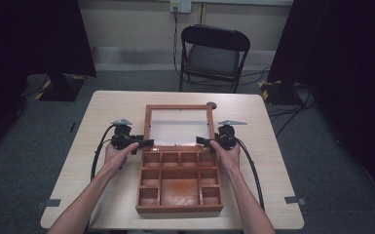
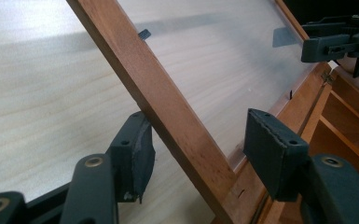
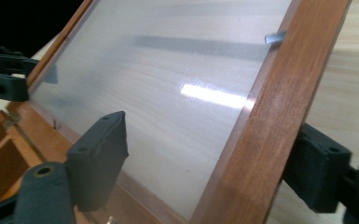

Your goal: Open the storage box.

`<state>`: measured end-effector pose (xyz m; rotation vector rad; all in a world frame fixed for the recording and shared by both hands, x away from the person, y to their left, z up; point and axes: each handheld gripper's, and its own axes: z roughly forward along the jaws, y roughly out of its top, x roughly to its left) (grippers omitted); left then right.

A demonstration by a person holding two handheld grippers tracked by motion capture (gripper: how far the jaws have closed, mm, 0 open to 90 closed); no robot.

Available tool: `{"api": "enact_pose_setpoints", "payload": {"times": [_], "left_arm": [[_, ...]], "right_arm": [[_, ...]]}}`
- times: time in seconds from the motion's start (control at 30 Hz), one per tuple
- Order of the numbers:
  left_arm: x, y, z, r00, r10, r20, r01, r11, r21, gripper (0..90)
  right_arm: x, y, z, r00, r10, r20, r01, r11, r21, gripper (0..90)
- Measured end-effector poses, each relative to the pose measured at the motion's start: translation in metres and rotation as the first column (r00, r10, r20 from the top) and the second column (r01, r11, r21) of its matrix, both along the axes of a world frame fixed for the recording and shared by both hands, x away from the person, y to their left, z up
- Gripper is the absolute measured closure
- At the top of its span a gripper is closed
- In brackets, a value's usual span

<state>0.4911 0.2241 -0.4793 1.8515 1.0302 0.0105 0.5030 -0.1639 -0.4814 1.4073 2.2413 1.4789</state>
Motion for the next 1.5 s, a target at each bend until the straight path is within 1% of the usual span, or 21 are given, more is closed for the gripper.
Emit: {"api": "enact_pose_setpoints", "payload": {"times": [0.07,0.17,0.27,0.3,0.33,0.37,0.43,0.5,0.67,0.8,0.87,1.0,1.07,1.17,1.23,1.27,1.33,1.37,1.4,1.47,1.5], "left_arm": [[0.000,0.000,-0.001,0.9998,0.016,-0.008,-0.016,0.9998,0.012,37.9],[0.003,0.003,-0.006,0.9985,0.022,-0.051,-0.023,0.9996,-0.019,36.5],[0.003,0.004,-0.008,0.9979,0.028,-0.059,-0.029,0.9994,-0.019,34.1],[0.003,0.004,-0.007,0.9989,0.031,-0.035,-0.031,0.9995,0.008,35.4],[0.003,0.004,-0.007,0.9987,0.035,-0.037,-0.035,0.9994,0.006,34.8],[0.003,0.005,-0.007,0.9985,0.040,-0.038,-0.040,0.9992,0.005,34.6],[0.002,0.005,-0.007,0.9986,0.039,-0.035,-0.038,0.9992,0.007,33.9],[0.002,0.005,-0.007,0.9982,0.046,-0.037,-0.046,0.9989,0.009,32.3],[0.001,0.006,-0.007,0.9980,0.052,-0.035,-0.052,0.9986,0.015,30.8],[-0.003,0.009,-0.001,0.9976,0.067,-0.013,-0.067,0.9972,0.035,28.8],[-0.007,0.014,0.006,0.9968,0.080,0.004,-0.080,0.9960,0.041,27.4],[-0.013,0.019,0.010,0.9963,0.085,0.015,-0.086,0.9947,0.057,26.5],[-0.017,0.022,0.012,0.9963,0.084,0.020,-0.085,0.9941,0.068,26.0],[-0.029,0.029,0.017,0.9960,0.081,0.037,-0.085,0.9908,0.105,23.7],[-0.032,0.031,0.018,0.9958,0.084,0.037,-0.087,0.9903,0.108,22.2],[-0.039,0.035,0.019,0.9952,0.086,0.048,-0.091,0.9879,0.126,22.2],[-0.045,0.039,0.020,0.9951,0.080,0.059,-0.088,0.9833,0.159,22.2],[-0.045,0.039,0.020,0.9951,0.080,0.059,-0.088,0.9833,0.159,22.1],[-0.051,0.042,0.021,0.9953,0.078,0.058,-0.087,0.9815,0.171,21.9],[-0.057,0.047,0.021,0.9950,0.080,0.060,-0.088,0.9834,0.159,20.3],[-0.060,0.049,0.020,0.9953,0.076,0.059,-0.085,0.9824,0.166,20.2]], "right_arm": [[0.000,0.000,-0.001,1.0000,-0.007,-0.006,0.007,1.000,-0.014,16.8],[0.000,-0.002,-0.003,0.9996,-0.021,-0.020,0.020,0.999,-0.038,15.7],[0.000,-0.004,-0.002,0.9995,-0.027,-0.018,0.026,0.998,-0.053,15.6],[0.002,-0.006,-0.005,0.9980,-0.021,-0.060,0.019,0.999,-0.030,15.0],[0.002,-0.007,-0.007,0.9972,-0.017,-0.072,0.016,1.000,-0.017,15.1],[0.002,-0.008,-0.008,0.9974,-0.019,-0.069,0.019,1.000,-0.008,15.1],[0.001,-0.010,-0.006,0.9975,-0.044,-0.055,0.043,0.999,-0.025,18.1],[0.001,-0.013,-0.002,0.9978,-0.057,-0.034,0.057,0.998,-0.011,18.2],[-0.002,-0.017,0.005,0.9987,-0.049,-0.015,0.050,0.999,0.005,17.5],[-0.007,-0.020,0.008,0.9986,-0.052,-0.002,0.052,0.999,0.005,17.6],[-0.013,-0.025,0.011,0.9984,-0.057,0.004,0.057,0.998,0.000,17.2],[-0.021,-0.032,0.017,0.9985,-0.054,0.002,0.054,0.998,-0.014,14.5],[-0.025,-0.036,0.021,0.9985,-0.053,0.015,0.054,0.998,-0.017,14.5],[-0.035,-0.042,0.028,0.9974,-0.063,0.035,0.064,0.998,-0.025,14.2],[-0.038,-0.044,0.030,0.9972,-0.063,0.040,0.064,0.997,-0.031,14.2],[-0.046,-0.049,0.033,0.9960,-0.075,0.049,0.078,0.995,-0.058,14.2],[-0.053,-0.053,0.035,0.9950,-0.079,0.061,0.084,0.994,-0.075,14.1],[-0.053,-0.053,0.035,0.9950,-0.079,0.061,0.084,0.994,-0.075,14.1],[-0.062,-0.059,0.037,0.9955,-0.072,0.061,0.077,0.993,-0.090,14.2],[-0.068,-0.062,0.037,0.9959,-0.070,0.057,0.077,0.990,-0.121,14.1],[-0.073,-0.065,0.037,0.9956,-0.074,0.057,0.081,0.987,-0.137,14.1]]}}
